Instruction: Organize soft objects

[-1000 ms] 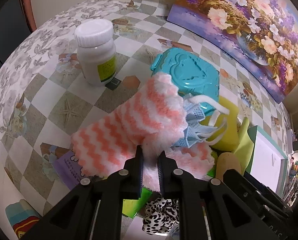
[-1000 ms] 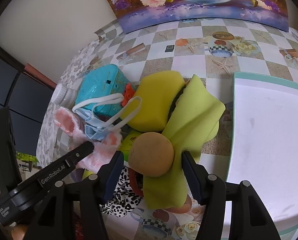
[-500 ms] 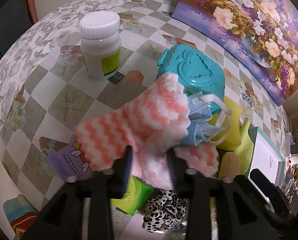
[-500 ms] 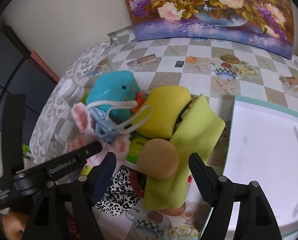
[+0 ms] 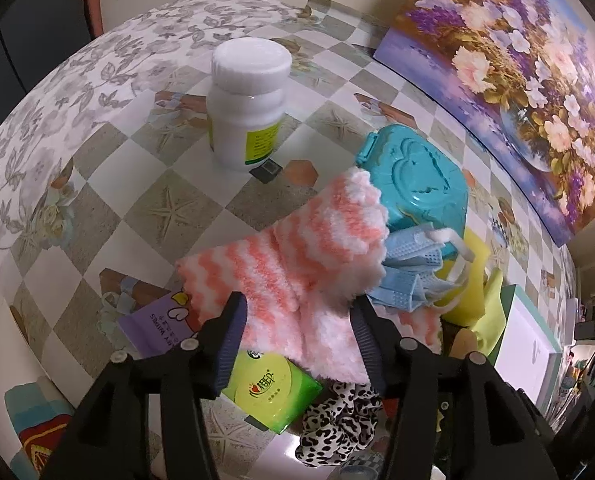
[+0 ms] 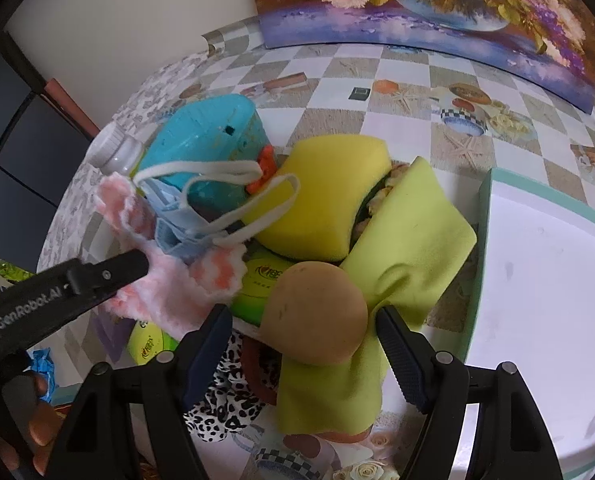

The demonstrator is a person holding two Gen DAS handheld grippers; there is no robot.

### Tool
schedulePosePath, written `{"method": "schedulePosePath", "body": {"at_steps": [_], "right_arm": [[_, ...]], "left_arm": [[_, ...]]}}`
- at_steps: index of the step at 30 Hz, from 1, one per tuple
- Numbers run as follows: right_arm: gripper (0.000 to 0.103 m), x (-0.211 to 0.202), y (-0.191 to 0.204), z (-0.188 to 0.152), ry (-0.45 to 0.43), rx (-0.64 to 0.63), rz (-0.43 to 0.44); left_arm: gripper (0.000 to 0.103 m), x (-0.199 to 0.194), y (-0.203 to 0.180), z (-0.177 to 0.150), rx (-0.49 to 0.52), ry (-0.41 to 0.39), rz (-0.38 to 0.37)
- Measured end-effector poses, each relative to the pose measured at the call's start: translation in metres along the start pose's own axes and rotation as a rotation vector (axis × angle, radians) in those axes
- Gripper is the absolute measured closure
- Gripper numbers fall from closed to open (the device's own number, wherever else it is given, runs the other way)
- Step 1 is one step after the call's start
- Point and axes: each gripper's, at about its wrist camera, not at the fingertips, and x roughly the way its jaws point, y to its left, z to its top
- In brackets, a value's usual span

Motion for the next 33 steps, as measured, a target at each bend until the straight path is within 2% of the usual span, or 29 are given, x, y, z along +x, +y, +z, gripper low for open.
{"method": "schedulePosePath", "body": {"at_steps": [2,6,13,23,24,28,30,33], "right_arm": [[0.029,-0.001,-0.001,-0.001,-0.008,0.004,0.005],[0.046,-0.007,-0.005,0.000,-0.024,0.021,0.008],[0.047,-0.010,-0.007,0.002,-0.029,0.028,0.021],[0.047,-0.036,-0.018,0.007,-0.100,0.083,0.056],[0.047,-0.039,-0.018,0.007,-0.108,0.084,0.062],[0.047,-0.050,-0.016,0.007,-0.138,0.079,0.072],[0.047,-0.052,-0.016,0.006,-0.144,0.079,0.076],[0.047,-0.056,-0.018,0.007,-0.152,0.085,0.090]], "left_arm": [[0.048,0.001,-0.001,0.000,0.001,0.006,0.001],[0.042,0.004,0.000,-0.001,-0.002,0.017,0.005],[0.039,0.014,0.001,-0.002,0.005,0.051,0.021],[0.040,0.023,-0.009,-0.003,0.046,0.056,0.033],[0.043,0.023,-0.009,-0.002,0.050,0.054,0.033],[0.080,0.033,-0.014,0.001,0.048,0.079,0.009],[0.088,0.036,-0.012,0.001,0.037,0.093,-0.008],[0.092,0.032,-0.011,0.003,0.028,0.075,-0.021]]}}
